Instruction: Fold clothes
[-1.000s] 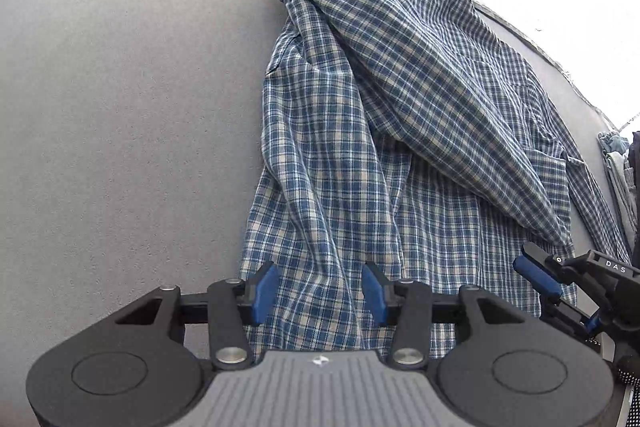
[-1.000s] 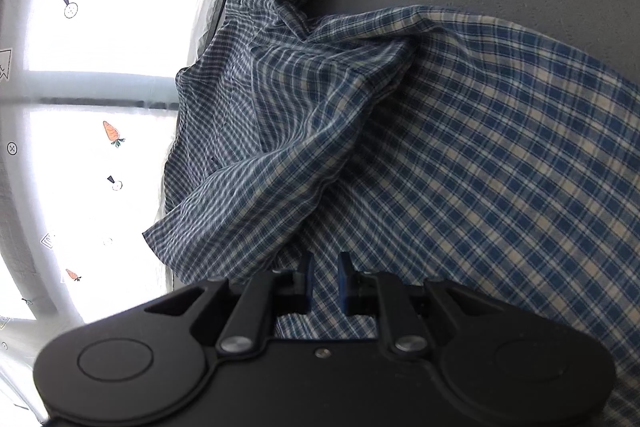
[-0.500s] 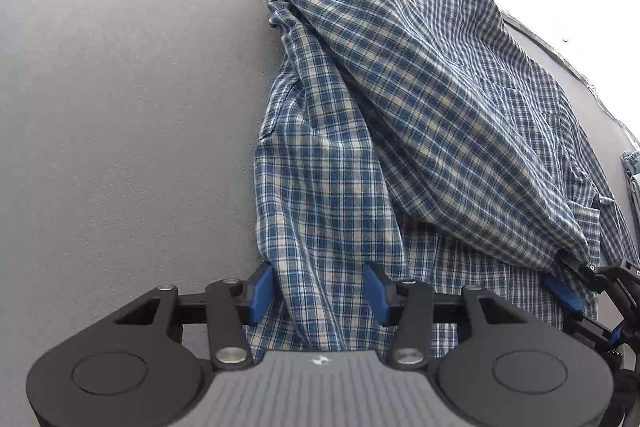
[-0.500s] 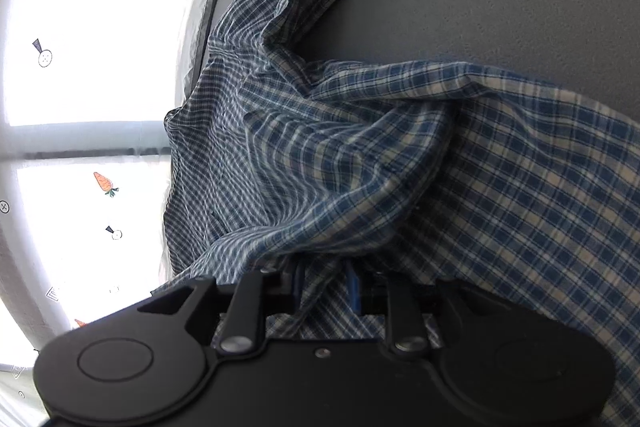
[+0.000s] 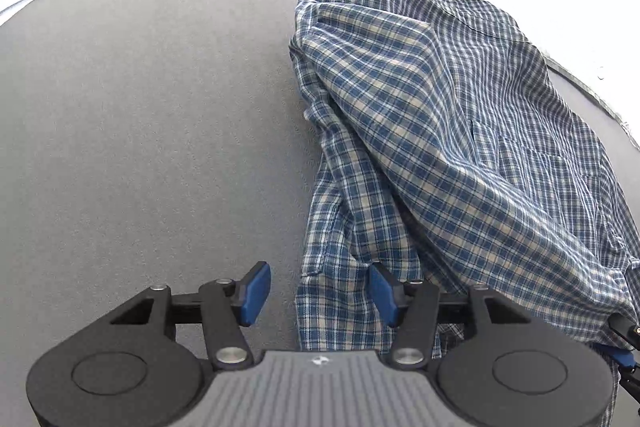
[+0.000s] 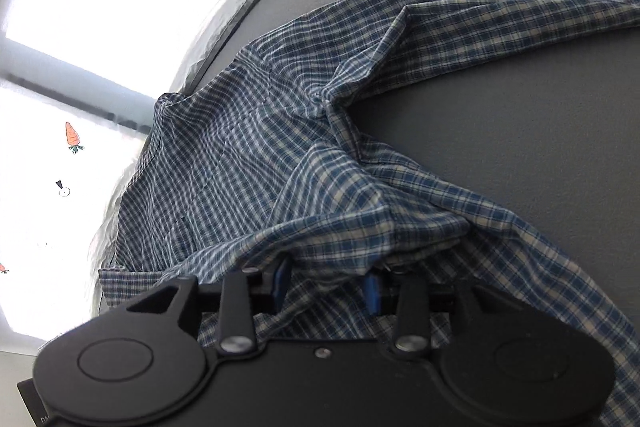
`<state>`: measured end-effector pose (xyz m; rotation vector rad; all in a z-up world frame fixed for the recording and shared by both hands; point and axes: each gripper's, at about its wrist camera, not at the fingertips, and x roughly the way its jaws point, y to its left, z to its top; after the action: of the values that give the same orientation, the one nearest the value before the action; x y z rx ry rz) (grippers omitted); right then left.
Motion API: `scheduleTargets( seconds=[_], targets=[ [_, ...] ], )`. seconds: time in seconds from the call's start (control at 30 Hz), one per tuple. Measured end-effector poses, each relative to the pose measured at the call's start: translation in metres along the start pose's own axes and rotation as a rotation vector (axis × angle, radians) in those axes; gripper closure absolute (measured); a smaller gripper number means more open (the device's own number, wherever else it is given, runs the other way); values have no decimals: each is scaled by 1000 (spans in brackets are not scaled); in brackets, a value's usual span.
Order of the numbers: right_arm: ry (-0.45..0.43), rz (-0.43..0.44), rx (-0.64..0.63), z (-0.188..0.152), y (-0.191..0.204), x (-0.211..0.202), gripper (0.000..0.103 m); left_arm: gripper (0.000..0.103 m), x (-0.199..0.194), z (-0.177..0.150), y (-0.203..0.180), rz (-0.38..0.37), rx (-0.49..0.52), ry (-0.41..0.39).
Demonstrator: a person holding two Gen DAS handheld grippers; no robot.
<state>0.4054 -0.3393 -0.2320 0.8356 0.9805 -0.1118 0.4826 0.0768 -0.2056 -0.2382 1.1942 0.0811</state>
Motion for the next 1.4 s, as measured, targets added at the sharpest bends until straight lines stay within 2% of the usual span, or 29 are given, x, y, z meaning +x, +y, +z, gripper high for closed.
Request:
scheduleTargets(
  seconds=[0.17, 0.3, 0.43, 0.53, 0.6, 0.67, 0.73, 0.8, 0.87, 0.9, 0.97, 1.1, 1.17, 1.23, 1.3, 1.33, 1.37, 1.4],
  targets=[
    [-96, -102, -140, 12, 9, -29, 63, 42, 7, 16, -5, 13, 11, 0],
    [-167, -139, -211, 24, 10, -33, 56, 42, 17, 22, -13, 16, 11, 19],
    [-160, -181, -255, 33, 10, -15, 56, 41, 20, 20, -18, 28, 15, 22],
    [-125, -145, -214, 36, 6, -5, 48, 37, 19, 17, -14, 28, 2, 22],
    [-103, -108, -162, 37, 3, 1, 48, 37, 21, 16, -11, 25, -14, 25],
    [-96, -68, -108, 38, -1, 3, 51, 37, 21, 16, -9, 18, -28, 28],
    [-91, -28, -69, 40, -2, 5, 71, 37, 21, 16, -8, 16, -35, 28],
    [-110, -3, -104, 41, 8, 1, 77, 37, 20, 16, -9, 17, -34, 26],
    [-163, 40, -194, 42, 28, -10, 83, 37, 18, 16, -9, 19, -28, 23],
    [-195, 75, -241, 44, 41, -17, 98, 37, 16, 16, -9, 19, -26, 20],
    [-285, 135, -319, 53, 64, -35, 98, 37, 14, 17, -9, 19, -24, 14],
    [-579, 180, -453, 76, 95, -88, 98, 37, 5, 17, -10, 15, -22, -8],
    [-669, 121, -487, 88, 94, -102, 98, 36, 3, 17, -10, 13, -23, -18],
    [-710, -22, -541, 96, 88, -99, 97, 36, 4, 17, -11, 11, -27, -19],
    [-646, -226, -602, 103, 75, -76, 92, 36, 6, 17, -12, 11, -25, -14],
    [-597, -300, -616, 104, 67, -63, 87, 36, 6, 18, -14, 12, -20, -14],
    [-549, -374, -630, 105, 59, -51, 86, 36, 6, 20, -15, 13, -13, -18],
    [-514, -402, -613, 104, 50, -44, 85, 36, 6, 22, -16, 12, -8, -26]
  ],
)
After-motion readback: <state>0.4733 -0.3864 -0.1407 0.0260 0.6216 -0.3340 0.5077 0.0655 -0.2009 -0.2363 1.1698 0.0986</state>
